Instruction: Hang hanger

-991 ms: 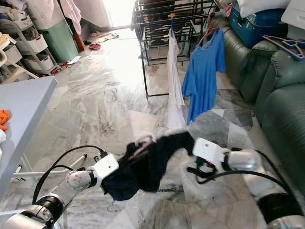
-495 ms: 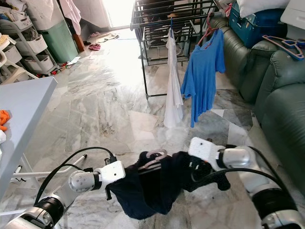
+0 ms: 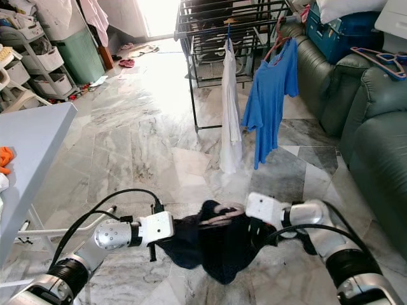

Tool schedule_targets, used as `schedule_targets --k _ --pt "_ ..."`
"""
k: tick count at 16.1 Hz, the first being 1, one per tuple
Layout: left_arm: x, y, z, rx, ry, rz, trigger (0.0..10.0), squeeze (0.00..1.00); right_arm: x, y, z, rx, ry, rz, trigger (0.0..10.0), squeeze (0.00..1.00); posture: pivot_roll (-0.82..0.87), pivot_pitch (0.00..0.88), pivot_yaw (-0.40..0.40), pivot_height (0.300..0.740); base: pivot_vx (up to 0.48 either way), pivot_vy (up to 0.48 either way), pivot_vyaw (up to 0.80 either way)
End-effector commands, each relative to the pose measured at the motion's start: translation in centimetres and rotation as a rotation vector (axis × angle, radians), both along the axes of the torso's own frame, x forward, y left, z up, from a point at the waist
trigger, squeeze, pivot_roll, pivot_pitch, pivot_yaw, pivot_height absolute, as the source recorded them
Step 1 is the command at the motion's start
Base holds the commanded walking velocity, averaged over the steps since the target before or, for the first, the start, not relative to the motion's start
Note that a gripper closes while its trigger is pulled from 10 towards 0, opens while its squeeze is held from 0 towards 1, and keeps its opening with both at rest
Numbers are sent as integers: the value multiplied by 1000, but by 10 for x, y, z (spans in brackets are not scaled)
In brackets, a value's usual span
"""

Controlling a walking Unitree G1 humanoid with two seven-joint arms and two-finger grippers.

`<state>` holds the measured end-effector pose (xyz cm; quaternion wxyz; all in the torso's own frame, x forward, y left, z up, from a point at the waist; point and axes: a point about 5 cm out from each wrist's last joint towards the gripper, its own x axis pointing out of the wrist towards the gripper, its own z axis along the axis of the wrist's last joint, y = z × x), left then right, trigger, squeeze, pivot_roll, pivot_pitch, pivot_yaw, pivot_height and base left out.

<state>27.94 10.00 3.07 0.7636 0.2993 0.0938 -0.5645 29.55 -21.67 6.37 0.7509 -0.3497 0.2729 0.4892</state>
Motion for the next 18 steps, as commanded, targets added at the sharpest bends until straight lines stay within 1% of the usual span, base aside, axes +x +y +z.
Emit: schedule_targets --k 1,5,11,13,15,18 --pt "3 -1 11 -47 -44 -17 0 0 3 9 1 -2 1 48 0 0 -201 0 147 740 0 0 0" --pt "2 2 11 -45 -44 -16 0 0 4 12 -4 19 6 39 0 0 -198 0 146 740 0 0 0" --pt "3 3 10 -32 -45 -8 0 0 2 10 -7 49 13 26 0 0 -208 0 150 740 0 0 0" --pt "4 4 8 -17 -50 -4 0 0 1 12 -6 81 25 30 0 0 -209 0 151 740 0 0 0" --pt "5 3 9 -15 -51 0 0 0 1 12 -6 90 33 36 0 0 -208 0 151 740 0 0 0" --pt "7 2 10 -9 -57 5 0 0 -2 15 -7 111 76 61 0 0 -206 0 148 740 0 0 0"
